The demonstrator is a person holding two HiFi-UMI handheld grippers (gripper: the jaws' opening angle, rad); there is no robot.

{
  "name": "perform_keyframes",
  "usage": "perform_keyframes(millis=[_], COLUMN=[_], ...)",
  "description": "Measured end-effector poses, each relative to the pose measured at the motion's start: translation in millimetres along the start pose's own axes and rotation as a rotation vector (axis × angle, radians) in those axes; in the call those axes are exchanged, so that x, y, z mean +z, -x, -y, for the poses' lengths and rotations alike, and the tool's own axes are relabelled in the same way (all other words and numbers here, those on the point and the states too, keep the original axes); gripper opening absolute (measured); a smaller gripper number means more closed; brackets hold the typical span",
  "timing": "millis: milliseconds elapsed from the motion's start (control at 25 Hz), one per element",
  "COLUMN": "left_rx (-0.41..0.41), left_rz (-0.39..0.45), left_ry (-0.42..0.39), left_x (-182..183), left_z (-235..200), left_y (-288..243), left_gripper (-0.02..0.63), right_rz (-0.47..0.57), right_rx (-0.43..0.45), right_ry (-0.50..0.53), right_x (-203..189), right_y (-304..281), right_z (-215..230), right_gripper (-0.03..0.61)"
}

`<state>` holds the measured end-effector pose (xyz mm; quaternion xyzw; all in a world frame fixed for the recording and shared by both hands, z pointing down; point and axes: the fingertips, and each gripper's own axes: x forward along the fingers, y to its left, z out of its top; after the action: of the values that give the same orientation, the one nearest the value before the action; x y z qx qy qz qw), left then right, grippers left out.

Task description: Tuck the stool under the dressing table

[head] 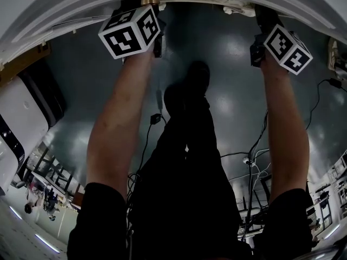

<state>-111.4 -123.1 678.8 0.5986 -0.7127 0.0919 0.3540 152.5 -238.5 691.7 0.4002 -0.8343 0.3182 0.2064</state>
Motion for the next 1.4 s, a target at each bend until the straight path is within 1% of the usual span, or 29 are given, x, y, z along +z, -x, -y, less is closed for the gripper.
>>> perform_keyframes(millis=[80, 200, 280, 440, 560, 680, 760, 800, 840, 880, 1000, 1120, 1240, 1320, 1400], left_rx=[-0.059, -0.100, -0.111, -0.143, -0.171, -0.204, -0.224, -0.238, -0.253, -0.268, -0.303, -0.310, -0.319, -0.331, -0.352], left_rz=[-0.008, -0.025, -0.039, -0.049, -0.046, -0.052, -0.044, -0.036, -0.029, -0.026, -0.014, 0.044, 0.123, 0.163, 0.186], left_ry=[0.006, -0.056, -0.072, -0.058, -0.021, 0.060, 0.113, 0.118, 0.103, 0.070, -0.068, -0.189, -0.241, -0.261, -0.265], left_x=[0.9, 5.8, 5.6, 11.6, 21.7, 30.4, 41.5, 49.1, 56.7, 63.7, 84.7, 111.3, 138.2, 151.1, 160.2], left_z=[3.5, 10.4, 11.7, 22.7, 38.6, 58.2, 75.3, 86.1, 97.5, 108.4, 136.7, 158.3, 172.9, 184.1, 197.1], left_y=[8.8, 33.2, 60.5, 130.1, 190.5, 248.2, 287.5, 308.3, 330.5, 353.9, 421.1, 473.2, 517.9, 543.0, 568.6], left_gripper=[0.003, 0.003, 0.003, 0.003, 0.003, 0.003, 0.003, 0.003, 0.003, 0.003, 0.003, 0.003, 0.003, 0.003, 0.003], right_rz=[0.024, 0.043, 0.040, 0.042, 0.013, -0.034, -0.028, -0.016, -0.007, -0.002, 0.000, 0.014, 0.054, 0.093, 0.136], right_rx=[0.006, 0.012, 0.027, 0.084, 0.129, 0.158, 0.182, 0.198, 0.216, 0.235, 0.299, 0.349, 0.387, 0.408, 0.419], right_ry=[-0.038, -0.050, -0.034, 0.042, 0.090, 0.156, 0.206, 0.217, 0.227, 0.242, 0.317, 0.376, 0.422, 0.435, 0.437], right_x=[5.5, 11.8, 12.6, 25.6, 28.8, 30.4, 43.9, 51.9, 57.1, 58.4, 55.8, 64.0, 80.1, 93.6, 107.1], right_y=[10.3, 31.6, 51.3, 109.9, 163.3, 208.7, 240.0, 257.2, 275.5, 294.7, 351.7, 401.7, 444.6, 471.7, 498.8], right_z=[-4.2, -20.8, -40.2, -88.8, -126.9, -164.0, -192.4, -208.2, -225.7, -245.1, -304.2, -344.5, -373.5, -386.2, -395.2], right_gripper=[0.091, 0.089, 0.090, 0.089, 0.089, 0.087, 0.087, 0.087, 0.087, 0.087, 0.087, 0.083, 0.080, 0.076, 0.072])
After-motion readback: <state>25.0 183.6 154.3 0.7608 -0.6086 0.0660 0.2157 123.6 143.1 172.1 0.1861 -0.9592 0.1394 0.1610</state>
